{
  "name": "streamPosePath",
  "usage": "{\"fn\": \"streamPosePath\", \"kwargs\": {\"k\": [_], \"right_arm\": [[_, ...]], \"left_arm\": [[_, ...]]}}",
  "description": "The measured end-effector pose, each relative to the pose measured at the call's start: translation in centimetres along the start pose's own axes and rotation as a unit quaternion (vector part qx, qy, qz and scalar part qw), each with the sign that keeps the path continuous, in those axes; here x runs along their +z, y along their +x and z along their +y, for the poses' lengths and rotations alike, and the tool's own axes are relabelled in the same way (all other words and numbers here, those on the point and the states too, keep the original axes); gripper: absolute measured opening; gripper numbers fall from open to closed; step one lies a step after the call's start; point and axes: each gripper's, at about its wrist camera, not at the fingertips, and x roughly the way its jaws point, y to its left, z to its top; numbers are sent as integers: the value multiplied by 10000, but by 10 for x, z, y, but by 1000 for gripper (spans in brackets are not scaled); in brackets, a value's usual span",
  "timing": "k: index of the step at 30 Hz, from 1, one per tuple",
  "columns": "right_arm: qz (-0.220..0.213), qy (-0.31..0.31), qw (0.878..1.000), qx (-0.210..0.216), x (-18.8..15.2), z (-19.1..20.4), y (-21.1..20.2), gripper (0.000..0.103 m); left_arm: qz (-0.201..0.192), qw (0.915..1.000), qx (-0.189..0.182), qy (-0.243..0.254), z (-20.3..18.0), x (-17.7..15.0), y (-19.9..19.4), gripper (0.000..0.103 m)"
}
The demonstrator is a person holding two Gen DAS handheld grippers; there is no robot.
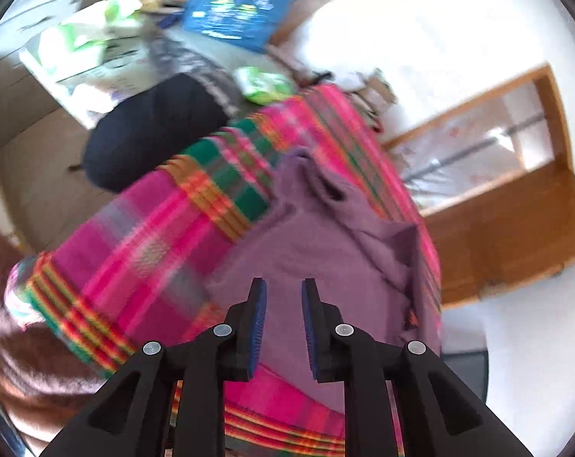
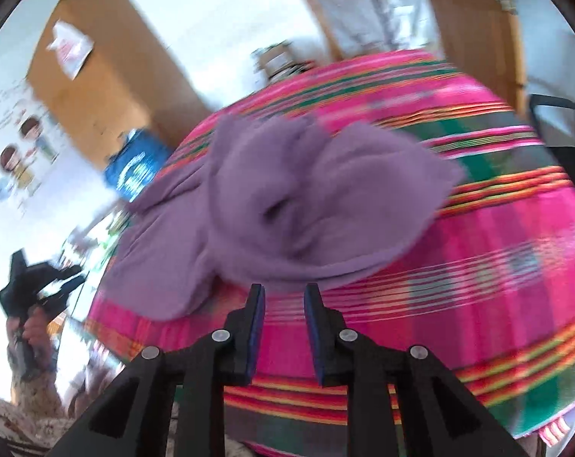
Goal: Fold clothes
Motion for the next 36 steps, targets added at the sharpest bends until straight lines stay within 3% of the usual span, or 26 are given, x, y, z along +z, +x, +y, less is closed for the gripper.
{"fn": "streamPosePath", "kwargs": {"k": [2, 5, 10, 12, 16, 20, 24, 26, 31, 36], "right_arm": [[-217, 215, 9993, -231, 4, -14, -12, 24], [-471, 627, 9962, -380, 11, -37, -23, 39], [-633, 1152, 9895, -606, 25, -68, -19, 41], [-596, 1289, 9884, -535, 29, -73, -10, 41], [-541, 1499, 9866, -359, 40, -88, 6, 41], [-392, 1801, 9827, -202, 46, -109, 23, 41], [-333, 1941, 9804, 83, 49, -115, 33, 41], [-356, 1931, 9803, 213, 52, -116, 35, 38], [-484, 1657, 9846, 284, 61, -110, 31, 8], [-842, 1389, 9861, 352, 73, -105, 8, 7]], "left_arm": [[132, 9996, -124, 212, -16, -2, 5, 28], [324, 9977, -253, 542, -40, -4, 18, 28], [1085, 9880, -380, 1029, -83, -19, 60, 28], [1391, 9823, -354, 1205, -101, -28, 81, 28], [1852, 9719, -669, 1289, -137, -43, 112, 28], [1815, 9696, -610, 1524, -171, -50, 131, 28], [2133, 9633, -562, 1529, -189, -53, 157, 29], [2212, 9623, -479, 1507, -196, -54, 169, 29], [2480, 9573, -461, 1416, -209, -59, 191, 29], [2693, 9523, -435, 1365, -215, -62, 207, 29]]}}
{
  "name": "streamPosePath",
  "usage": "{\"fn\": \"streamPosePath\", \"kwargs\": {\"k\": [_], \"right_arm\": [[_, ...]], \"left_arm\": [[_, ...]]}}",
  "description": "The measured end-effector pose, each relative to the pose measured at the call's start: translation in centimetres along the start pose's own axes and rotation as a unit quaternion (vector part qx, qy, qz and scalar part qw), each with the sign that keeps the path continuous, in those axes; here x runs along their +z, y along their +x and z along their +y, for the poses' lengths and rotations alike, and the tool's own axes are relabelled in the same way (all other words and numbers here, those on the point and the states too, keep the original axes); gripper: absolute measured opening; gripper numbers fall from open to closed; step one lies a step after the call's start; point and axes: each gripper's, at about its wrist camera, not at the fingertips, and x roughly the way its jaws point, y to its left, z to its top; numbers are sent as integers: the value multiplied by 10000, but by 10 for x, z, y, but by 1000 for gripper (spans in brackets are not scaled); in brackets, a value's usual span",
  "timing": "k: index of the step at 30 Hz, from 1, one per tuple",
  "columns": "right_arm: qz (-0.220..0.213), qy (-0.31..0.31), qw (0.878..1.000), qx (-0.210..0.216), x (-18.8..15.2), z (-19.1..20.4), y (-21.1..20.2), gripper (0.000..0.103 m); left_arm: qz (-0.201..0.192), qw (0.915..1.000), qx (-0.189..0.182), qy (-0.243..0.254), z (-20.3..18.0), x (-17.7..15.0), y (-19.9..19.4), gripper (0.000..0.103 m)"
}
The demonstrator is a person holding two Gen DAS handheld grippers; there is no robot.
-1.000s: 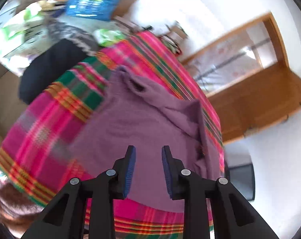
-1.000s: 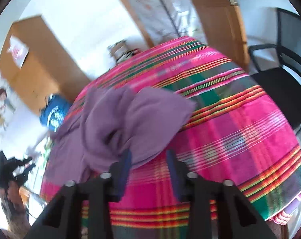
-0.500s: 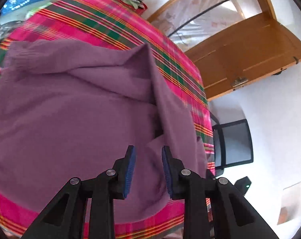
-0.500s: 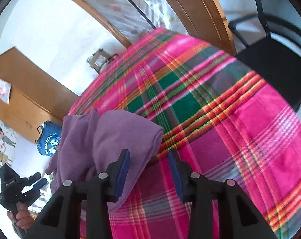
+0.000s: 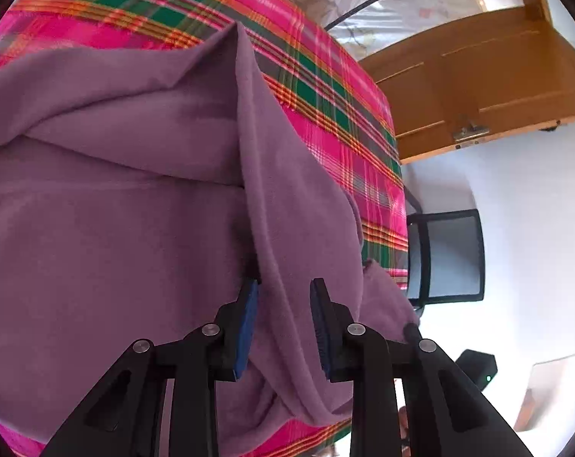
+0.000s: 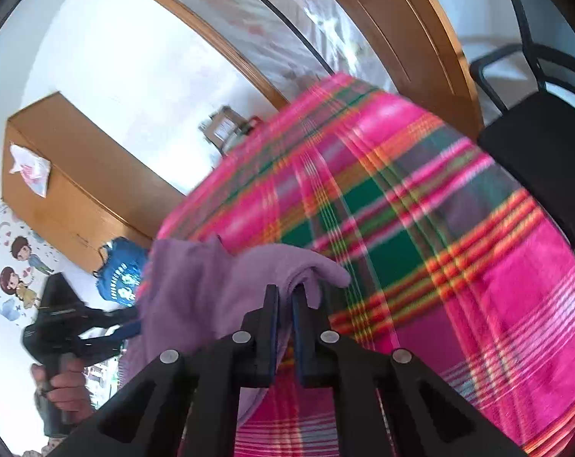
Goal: Fold clothes
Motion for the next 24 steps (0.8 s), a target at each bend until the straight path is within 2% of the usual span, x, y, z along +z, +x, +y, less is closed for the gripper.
{"fn": "streamPosePath", "kwargs": {"k": [8, 14, 16, 24], "right_arm": [[-470, -61, 9988, -100, 9, 5, -26, 6], [-1266, -77, 9912, -389, 20, 5, -73, 6], [-1427, -152, 9879, -587, 24, 5, -83, 6], [-1586, 3, 9787, -1305, 36, -11, -84, 6]], "left_arm": [[83, 9999, 44, -65, -5, 7, 9, 29], [127, 9999, 95, -64, -10, 12, 12, 29], [159, 9998, 80, -12, -15, 13, 15, 29], [142, 9998, 118, -9, -27, 23, 30, 29]]}}
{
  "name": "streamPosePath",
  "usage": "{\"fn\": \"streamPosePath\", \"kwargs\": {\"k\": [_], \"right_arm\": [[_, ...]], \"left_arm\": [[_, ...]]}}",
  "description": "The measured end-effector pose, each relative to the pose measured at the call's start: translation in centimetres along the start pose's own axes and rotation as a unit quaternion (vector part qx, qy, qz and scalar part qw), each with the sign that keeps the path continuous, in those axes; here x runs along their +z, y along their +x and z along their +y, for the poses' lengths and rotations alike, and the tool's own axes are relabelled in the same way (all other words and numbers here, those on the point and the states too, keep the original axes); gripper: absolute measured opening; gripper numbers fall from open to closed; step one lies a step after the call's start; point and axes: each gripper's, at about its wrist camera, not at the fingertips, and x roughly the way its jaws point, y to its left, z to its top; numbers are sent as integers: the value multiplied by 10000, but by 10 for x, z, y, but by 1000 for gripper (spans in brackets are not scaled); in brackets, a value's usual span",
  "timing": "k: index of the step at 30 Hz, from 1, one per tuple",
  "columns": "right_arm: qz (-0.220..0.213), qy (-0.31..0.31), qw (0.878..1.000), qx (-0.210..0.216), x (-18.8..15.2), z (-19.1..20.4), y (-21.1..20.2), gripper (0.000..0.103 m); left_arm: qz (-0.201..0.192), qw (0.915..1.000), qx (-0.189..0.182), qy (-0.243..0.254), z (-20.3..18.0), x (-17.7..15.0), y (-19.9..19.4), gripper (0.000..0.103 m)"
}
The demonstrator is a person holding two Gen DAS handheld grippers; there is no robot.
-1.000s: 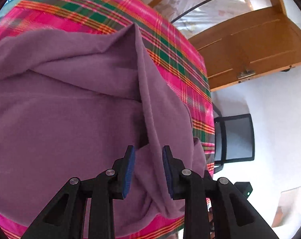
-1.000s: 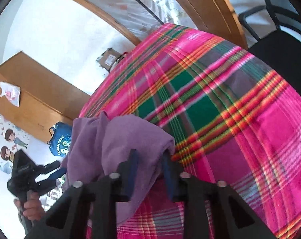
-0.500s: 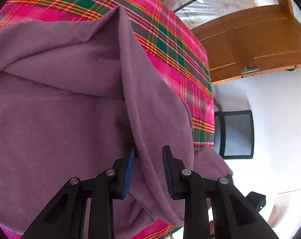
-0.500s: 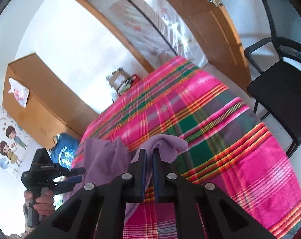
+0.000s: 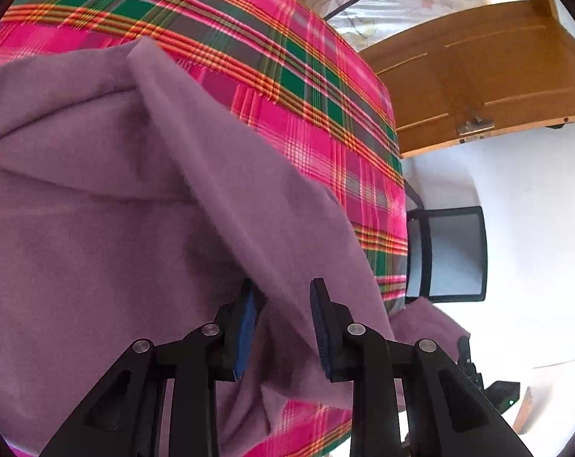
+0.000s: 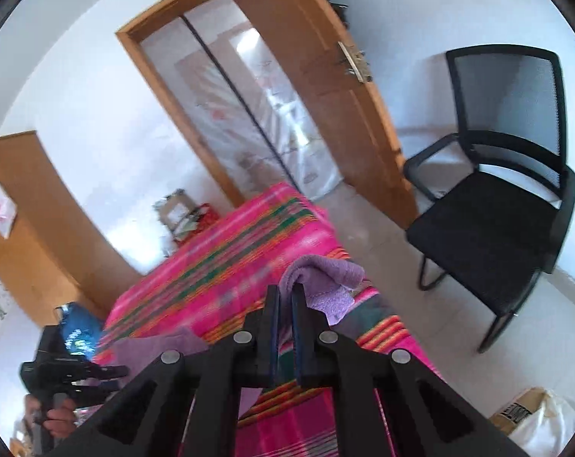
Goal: Fold clothes
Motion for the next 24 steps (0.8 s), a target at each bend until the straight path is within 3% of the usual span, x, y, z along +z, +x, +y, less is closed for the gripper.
{"fn": "streamPosePath", "kwargs": {"k": [3, 8, 12, 14, 15, 16, 24], "right_arm": [[31, 67, 9999, -143, 1, -10, 7, 6], [118, 124, 9995, -271, 8, -23, 21, 6], [250, 35, 9987, -437, 12, -25, 31, 6], [329, -9, 9981, -512, 12, -26, 36, 6], [362, -31, 9980, -523, 13, -28, 37, 6], [399, -64, 9977, -542, 13, -29, 39, 6], [773, -579, 9925, -746, 17, -22, 49, 8]], "left_arm": [[-69, 9999, 64, -112, -2, 11, 6, 29], [-36, 9996, 226, 159, -19, 26, 19, 29], [54, 9998, 41, 173, -25, 32, 27, 26], [47, 9998, 82, 180, -26, 36, 29, 21], [33, 9998, 111, 189, -26, 38, 30, 11], [19, 9997, 140, 197, -27, 40, 31, 9], [-178, 9998, -60, 46, -28, 51, 25, 7]]}}
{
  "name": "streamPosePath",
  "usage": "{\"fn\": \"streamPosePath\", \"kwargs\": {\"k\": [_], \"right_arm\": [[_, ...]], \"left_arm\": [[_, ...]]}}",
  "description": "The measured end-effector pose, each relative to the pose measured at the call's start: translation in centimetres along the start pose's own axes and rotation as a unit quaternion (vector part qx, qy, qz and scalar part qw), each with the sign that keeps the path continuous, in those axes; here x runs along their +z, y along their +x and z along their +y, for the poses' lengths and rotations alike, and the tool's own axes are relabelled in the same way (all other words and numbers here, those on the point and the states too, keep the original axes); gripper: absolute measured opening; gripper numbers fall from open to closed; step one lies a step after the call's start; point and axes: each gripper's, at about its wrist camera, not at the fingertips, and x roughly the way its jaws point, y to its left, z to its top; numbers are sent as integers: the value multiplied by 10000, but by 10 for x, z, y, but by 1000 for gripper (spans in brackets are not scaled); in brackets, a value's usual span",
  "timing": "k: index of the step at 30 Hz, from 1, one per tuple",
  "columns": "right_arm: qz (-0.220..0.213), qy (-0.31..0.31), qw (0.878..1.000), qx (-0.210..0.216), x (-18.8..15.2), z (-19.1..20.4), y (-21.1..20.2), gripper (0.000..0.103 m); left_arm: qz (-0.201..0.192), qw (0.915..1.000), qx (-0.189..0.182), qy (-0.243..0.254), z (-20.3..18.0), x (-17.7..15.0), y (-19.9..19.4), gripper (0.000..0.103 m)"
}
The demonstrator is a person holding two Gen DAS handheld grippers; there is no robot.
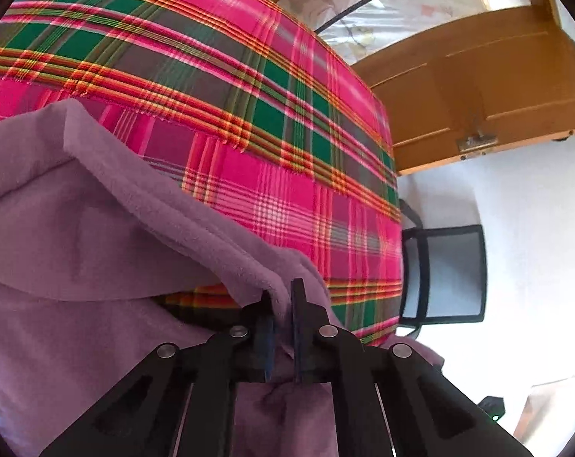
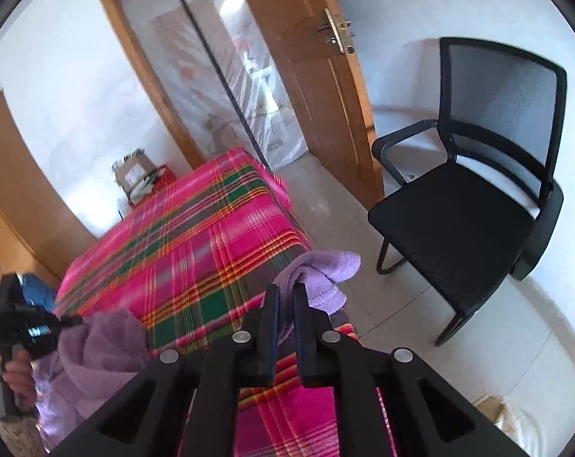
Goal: Fold clothes
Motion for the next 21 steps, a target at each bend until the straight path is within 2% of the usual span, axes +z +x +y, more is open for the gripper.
{"fn": "streamPosePath", "kwargs": {"k": [2, 4, 6, 8, 11, 12, 13, 15, 16, 18, 21], "right_arm": [[29, -248, 9996, -125, 1, 5, -3, 13], [-41, -460, 9986, -256, 2, 12, -9, 24], [-129, -664, 9971, -349, 3, 19, -15, 24], [-199, -857, 9958, -268, 4, 31, -20, 24], [-276, -1198, 9922, 215, 3, 54, -27, 25], [-310, -1326, 9898, 414, 2, 63, -30, 30], [-335, -1445, 9870, 614, 1, 71, -32, 39], [-207, -1781, 9757, 1256, -1, 93, -30, 46], [-87, -1983, 9687, 1492, -2, 104, -27, 46], [112, -2408, 9548, 1738, -5, 123, -18, 46], [430, -2852, 9441, 1597, -9, 141, 2, 46]], "left_arm": [[-60, 10000, -65, -14, -2, 2, -3, 7], [-139, 9998, -136, -20, -4, 5, -6, 7], [-151, 9997, -161, -48, -5, 7, -7, 7], [-163, 9997, -186, -76, -6, 9, -8, 7], [-219, 9994, -235, -135, -5, 13, -11, 7], [-245, 9993, -249, -152, -6, 14, -12, 7], [-270, 9991, -263, -168, -6, 16, -13, 7], [-300, 9991, -244, -151, -8, 19, -15, 7], [-317, 9991, -238, -145, -9, 21, -16, 7], [-345, 9990, -241, -170, -9, 25, -18, 7], [-416, 9986, -235, -228, -7, 29, -21, 7]]}}
